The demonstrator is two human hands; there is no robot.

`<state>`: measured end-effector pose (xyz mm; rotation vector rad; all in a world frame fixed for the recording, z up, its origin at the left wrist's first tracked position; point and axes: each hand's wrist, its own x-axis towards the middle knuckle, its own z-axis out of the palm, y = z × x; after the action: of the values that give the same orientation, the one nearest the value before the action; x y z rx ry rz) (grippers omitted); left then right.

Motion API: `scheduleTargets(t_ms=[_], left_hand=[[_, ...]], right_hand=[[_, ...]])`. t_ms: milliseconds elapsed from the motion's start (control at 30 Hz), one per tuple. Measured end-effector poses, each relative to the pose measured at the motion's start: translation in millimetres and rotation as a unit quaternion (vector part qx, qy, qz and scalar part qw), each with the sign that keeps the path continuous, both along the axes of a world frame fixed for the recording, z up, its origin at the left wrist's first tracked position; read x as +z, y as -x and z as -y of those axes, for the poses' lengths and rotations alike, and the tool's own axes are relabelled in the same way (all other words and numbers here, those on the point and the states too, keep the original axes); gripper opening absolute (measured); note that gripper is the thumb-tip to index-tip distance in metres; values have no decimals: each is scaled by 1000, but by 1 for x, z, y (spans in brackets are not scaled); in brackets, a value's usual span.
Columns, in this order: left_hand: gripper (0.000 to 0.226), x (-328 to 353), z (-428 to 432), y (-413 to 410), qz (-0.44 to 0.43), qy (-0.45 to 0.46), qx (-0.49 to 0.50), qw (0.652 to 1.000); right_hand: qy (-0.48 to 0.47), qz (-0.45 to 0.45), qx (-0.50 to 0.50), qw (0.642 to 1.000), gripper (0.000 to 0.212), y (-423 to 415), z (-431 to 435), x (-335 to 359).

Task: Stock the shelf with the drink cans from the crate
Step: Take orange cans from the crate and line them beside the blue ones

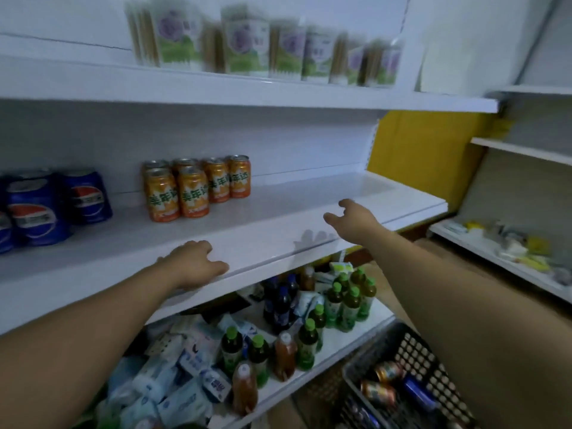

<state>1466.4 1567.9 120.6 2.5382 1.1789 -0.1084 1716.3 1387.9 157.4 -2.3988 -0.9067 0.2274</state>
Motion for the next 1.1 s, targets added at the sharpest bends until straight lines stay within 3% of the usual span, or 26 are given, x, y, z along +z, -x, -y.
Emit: scheduleTargets(t_ms=[233, 467, 733, 1100], left_hand=[[56, -8, 165, -105, 55, 13, -265, 962], [66, -85, 263, -166, -58, 78, -370, 924], [65, -201, 309, -231, -160, 139, -377, 902], [55, -378, 290, -329, -243, 217, -336, 884]], right_hand=[[53, -30, -111, 992, 74, -23, 155, -15], [106, -64, -233, 965, 70, -33, 289, -73], [147, -197, -291, 925, 64, -69, 371, -201], [187, -330, -225, 897, 49, -166, 311, -404]])
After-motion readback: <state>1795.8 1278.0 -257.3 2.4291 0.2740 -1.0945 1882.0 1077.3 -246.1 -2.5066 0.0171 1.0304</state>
